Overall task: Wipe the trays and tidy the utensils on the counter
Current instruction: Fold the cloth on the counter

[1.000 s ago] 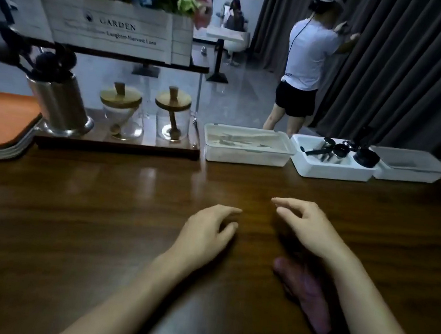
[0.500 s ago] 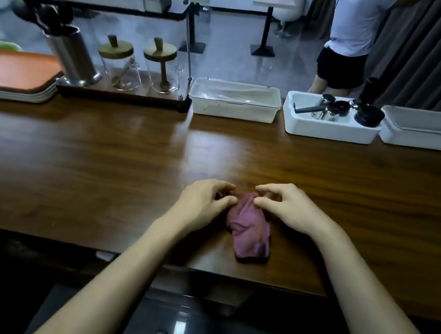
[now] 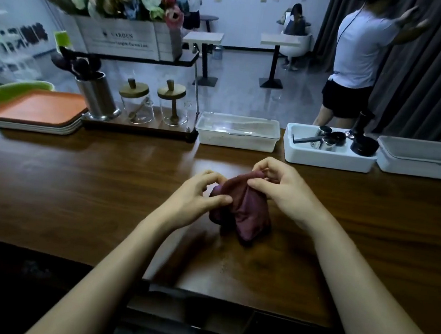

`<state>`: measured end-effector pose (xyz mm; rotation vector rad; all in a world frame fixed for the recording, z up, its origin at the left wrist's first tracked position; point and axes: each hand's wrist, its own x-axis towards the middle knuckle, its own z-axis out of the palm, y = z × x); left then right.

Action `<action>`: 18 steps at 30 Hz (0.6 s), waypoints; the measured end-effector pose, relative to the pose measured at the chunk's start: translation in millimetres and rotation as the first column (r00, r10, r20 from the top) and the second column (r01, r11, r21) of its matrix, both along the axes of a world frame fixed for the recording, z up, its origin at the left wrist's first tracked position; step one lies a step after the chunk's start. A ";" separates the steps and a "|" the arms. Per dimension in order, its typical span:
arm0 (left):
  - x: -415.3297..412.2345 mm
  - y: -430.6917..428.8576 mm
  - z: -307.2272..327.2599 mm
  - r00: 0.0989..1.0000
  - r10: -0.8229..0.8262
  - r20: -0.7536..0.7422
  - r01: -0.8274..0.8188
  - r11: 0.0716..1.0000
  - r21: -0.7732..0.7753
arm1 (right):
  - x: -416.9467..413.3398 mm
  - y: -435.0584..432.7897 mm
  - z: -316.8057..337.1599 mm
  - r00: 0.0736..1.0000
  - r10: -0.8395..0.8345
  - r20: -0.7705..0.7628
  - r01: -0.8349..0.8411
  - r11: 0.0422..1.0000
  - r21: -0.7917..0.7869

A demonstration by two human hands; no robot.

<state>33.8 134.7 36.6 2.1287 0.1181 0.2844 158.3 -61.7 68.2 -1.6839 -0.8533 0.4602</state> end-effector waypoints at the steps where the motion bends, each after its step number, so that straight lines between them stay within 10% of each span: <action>1: 3.3 4.0 1.0 1.000 0.002 0.006 -0.002 1.000 -0.005 | 2.1 -0.4 3.4 1.000 -0.021 0.020 0.021 1.000 0.011; 18: 38.8 50.6 4.1 0.974 0.177 0.143 -0.202 0.961 0.191 | 35.2 22.8 -15.6 0.936 -0.291 0.196 0.303 0.953 -0.031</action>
